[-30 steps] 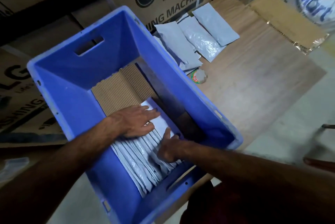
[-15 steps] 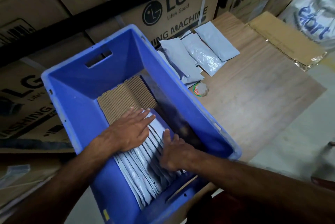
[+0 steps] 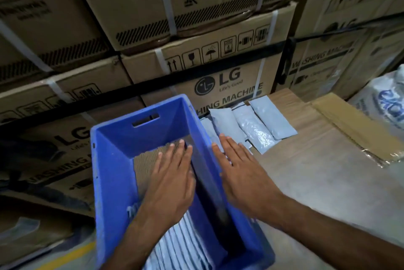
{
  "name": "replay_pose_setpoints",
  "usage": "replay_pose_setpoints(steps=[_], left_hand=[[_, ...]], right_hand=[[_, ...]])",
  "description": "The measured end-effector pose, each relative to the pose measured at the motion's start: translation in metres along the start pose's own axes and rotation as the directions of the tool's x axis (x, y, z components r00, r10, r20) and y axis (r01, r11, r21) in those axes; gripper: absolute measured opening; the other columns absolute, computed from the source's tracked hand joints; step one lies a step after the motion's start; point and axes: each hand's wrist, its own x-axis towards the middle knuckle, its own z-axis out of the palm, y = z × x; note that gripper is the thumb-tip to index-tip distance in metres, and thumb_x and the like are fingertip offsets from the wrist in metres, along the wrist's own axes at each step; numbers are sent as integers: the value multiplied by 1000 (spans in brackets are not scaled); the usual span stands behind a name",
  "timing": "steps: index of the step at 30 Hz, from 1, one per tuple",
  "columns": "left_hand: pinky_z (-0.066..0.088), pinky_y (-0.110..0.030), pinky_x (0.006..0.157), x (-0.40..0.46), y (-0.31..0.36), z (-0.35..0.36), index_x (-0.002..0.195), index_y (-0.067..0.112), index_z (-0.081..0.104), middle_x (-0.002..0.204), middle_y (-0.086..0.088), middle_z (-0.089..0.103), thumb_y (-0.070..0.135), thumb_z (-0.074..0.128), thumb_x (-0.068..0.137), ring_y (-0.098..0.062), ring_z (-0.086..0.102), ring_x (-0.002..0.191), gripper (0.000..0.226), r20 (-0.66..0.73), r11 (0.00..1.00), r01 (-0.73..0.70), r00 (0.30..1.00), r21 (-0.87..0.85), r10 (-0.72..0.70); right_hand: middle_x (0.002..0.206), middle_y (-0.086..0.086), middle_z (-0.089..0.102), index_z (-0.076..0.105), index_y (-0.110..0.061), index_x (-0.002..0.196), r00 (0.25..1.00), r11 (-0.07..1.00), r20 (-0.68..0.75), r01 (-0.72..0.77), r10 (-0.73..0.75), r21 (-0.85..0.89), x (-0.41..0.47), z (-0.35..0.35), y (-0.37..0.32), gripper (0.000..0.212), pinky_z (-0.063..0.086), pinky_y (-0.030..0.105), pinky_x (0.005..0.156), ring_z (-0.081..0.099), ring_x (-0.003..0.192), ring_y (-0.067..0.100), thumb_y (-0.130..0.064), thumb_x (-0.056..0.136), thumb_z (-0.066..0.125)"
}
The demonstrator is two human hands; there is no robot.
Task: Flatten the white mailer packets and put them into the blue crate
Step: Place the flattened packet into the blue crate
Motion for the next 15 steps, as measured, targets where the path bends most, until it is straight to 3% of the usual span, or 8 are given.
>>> replay_pose_setpoints(steps=[4,8,13,15], left_hand=[[31,-52,120,27,66,-4,154,7,40,163,-13,33,34,28,96,-31,33,150,65,-70,998,64,996,2,-64],[35,-51,118,65,134,-3,152,3,42,160,-16,37,34,31,94,-33,38,147,66,-144,990,135,980,-32,-138],[8,-38,127,119,206,22,162,13,9,171,-7,1,39,15,101,-23,6,157,67,25,901,415,909,-126,-415],[18,-42,125,136,225,53,160,10,20,169,-12,13,45,7,94,-27,17,155,77,55,840,522,852,-149,-520]], right_hand=[[169,15,8,17,-12,162,990,991,49,135,-135,17,9,1,78,72,16,45,126,8,157,28,-20,94,39],[170,13,2,14,-16,163,972,978,110,207,-209,26,19,14,157,76,14,45,126,0,158,25,-21,95,49],[171,11,2,15,-20,163,933,948,169,308,-318,80,36,31,243,66,10,43,127,0,158,25,-29,102,39],[170,11,3,18,-21,162,910,931,198,355,-365,84,52,43,266,65,12,44,127,3,158,26,-28,102,41]])
